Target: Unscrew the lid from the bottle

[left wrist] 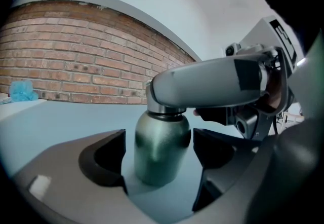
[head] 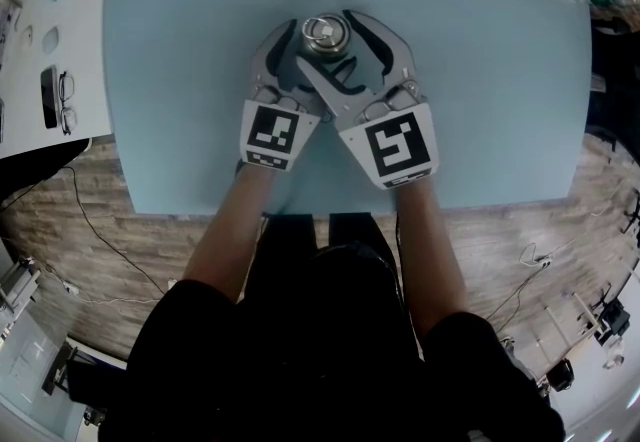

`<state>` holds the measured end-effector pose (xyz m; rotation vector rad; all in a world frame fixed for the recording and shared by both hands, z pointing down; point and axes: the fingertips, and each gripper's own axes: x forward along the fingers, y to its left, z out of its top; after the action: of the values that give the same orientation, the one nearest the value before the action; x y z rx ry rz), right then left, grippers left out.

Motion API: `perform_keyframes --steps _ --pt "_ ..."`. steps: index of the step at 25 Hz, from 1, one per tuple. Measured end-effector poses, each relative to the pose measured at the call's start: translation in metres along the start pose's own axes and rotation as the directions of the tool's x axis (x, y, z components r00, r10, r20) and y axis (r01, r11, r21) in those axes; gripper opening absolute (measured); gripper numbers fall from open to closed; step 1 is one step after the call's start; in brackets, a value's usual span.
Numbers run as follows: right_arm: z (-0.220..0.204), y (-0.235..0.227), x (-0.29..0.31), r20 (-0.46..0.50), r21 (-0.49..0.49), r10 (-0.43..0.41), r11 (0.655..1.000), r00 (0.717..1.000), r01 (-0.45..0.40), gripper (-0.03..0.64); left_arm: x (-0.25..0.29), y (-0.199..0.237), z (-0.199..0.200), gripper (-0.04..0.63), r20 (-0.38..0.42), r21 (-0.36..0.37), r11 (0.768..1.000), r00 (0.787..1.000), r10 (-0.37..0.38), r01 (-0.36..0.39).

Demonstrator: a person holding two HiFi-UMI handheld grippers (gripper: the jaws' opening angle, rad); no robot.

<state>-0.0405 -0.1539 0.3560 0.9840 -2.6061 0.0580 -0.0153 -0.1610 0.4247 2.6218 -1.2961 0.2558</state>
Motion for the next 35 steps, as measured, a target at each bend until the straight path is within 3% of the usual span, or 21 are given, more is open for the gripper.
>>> perform_keyframes --steps 35 --pt "-0.0042 -0.0021 0.0027 -0.015 0.032 -0.050 0.998 0.999 0.050 0.299 0.0046 -0.0010 0.0015 0.408 0.025 -0.042 0.996 0.996 0.084 -0.083"
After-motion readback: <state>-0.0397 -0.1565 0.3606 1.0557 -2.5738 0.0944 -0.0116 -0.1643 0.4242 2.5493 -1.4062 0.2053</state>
